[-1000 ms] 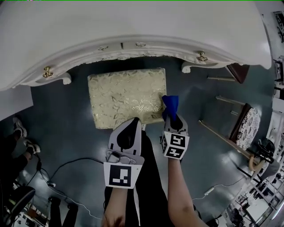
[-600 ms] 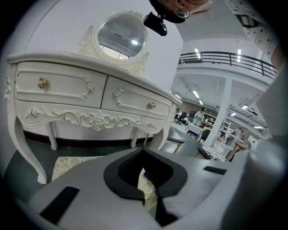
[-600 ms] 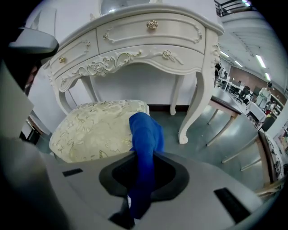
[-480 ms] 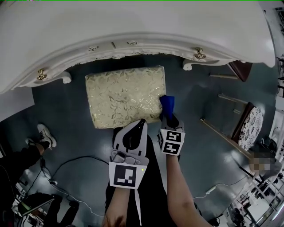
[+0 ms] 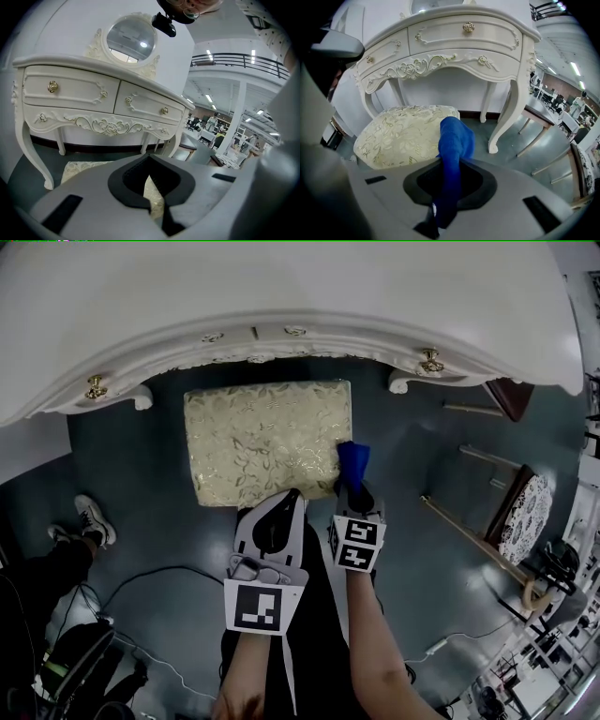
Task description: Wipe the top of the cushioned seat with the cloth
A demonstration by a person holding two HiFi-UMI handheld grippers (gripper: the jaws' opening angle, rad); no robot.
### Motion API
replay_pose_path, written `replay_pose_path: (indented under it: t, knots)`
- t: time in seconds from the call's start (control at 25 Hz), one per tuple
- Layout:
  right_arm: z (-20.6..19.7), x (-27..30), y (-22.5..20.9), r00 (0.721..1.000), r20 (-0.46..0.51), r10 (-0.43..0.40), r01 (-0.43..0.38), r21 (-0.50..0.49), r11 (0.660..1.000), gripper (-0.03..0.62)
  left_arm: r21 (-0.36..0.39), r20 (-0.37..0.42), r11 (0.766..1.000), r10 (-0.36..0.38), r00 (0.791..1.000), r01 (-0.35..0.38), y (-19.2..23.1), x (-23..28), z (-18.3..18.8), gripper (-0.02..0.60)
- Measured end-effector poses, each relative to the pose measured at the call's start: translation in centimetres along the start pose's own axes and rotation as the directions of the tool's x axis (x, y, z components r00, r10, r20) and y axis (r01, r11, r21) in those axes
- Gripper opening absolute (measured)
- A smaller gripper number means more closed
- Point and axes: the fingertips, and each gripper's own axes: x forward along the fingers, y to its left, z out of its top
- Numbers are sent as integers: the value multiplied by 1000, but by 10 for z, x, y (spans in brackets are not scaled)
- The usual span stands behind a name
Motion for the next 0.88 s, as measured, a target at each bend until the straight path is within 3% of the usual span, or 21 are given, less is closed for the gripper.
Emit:
replay_pose_path:
  t: [0.88]
  knots:
    - [10,-3,41,1000,-11,-13,13,-33,999,61,-64,29,993,106,994,-104,50,-33,4,-8]
